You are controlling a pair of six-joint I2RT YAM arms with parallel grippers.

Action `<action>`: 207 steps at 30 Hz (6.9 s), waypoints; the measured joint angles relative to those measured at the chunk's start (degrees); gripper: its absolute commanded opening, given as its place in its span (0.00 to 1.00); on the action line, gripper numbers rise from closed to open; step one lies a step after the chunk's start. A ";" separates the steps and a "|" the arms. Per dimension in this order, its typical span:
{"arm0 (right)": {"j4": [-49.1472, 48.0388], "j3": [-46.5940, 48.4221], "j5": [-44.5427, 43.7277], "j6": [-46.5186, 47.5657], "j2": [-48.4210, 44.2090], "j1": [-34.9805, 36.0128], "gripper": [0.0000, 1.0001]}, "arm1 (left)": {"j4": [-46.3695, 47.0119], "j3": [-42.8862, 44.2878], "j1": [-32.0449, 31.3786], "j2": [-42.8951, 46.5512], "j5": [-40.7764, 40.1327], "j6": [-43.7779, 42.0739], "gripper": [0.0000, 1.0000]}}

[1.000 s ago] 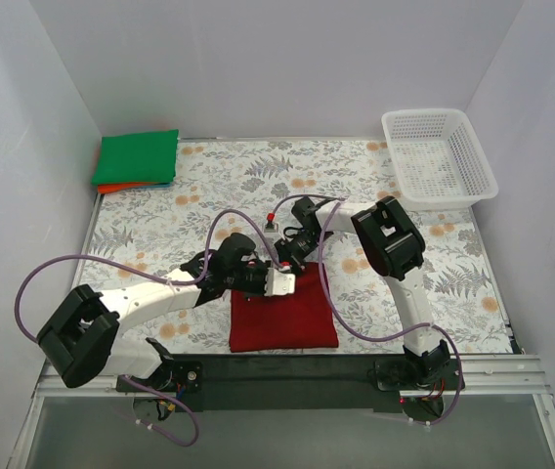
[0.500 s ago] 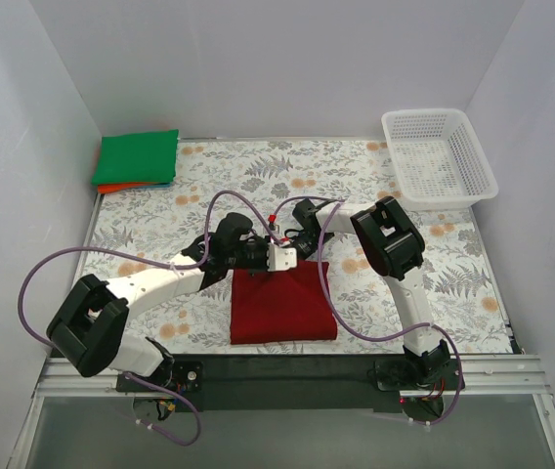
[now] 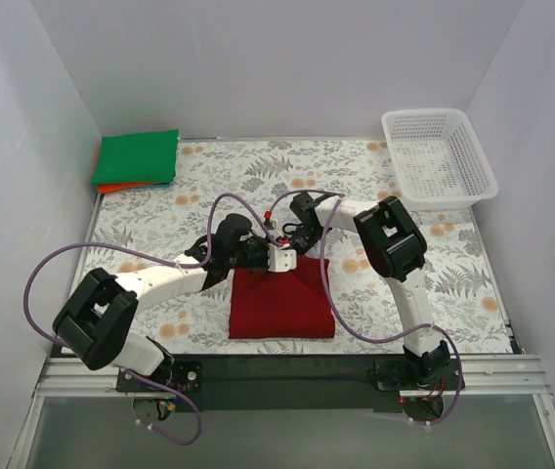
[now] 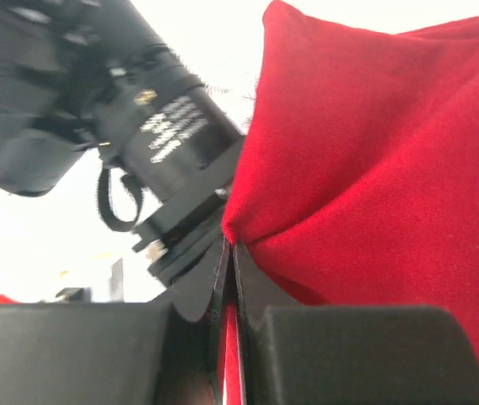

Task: Fold and stack the t-shirts
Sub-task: Fold the tshirt

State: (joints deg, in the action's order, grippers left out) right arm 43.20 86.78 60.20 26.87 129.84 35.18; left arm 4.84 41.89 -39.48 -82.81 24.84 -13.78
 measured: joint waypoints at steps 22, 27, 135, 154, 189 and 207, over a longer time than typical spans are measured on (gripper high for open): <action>4.11 12.61 -27.19 -1.29 -6.56 -1.77 0.66 | 2.78 -7.65 -0.46 3.13 -2.19 -2.25 0.25; 5.46 16.68 -27.43 -1.25 -9.14 -8.28 0.66 | -5.05 -1.29 2.60 7.76 -0.70 6.32 0.31; -9.01 0.74 -5.14 -15.69 -8.15 -12.09 0.60 | -23.43 28.57 33.05 -35.74 34.32 61.59 0.27; -17.68 -16.72 4.48 -23.19 -7.04 -8.11 0.33 | -13.55 12.92 21.66 -28.30 33.53 74.05 0.06; -19.89 10.75 0.96 -25.99 5.97 -17.57 0.45 | -11.52 35.01 31.28 -42.23 31.06 70.49 0.18; -25.00 4.28 0.37 -31.12 -4.46 -23.15 0.42 | -6.93 26.56 40.65 -33.27 37.33 75.28 0.22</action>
State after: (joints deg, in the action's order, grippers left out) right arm 18.20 91.07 60.58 -4.25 125.38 12.03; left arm -2.09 68.45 1.17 -116.07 62.17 61.49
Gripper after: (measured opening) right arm 0.422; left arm 0.228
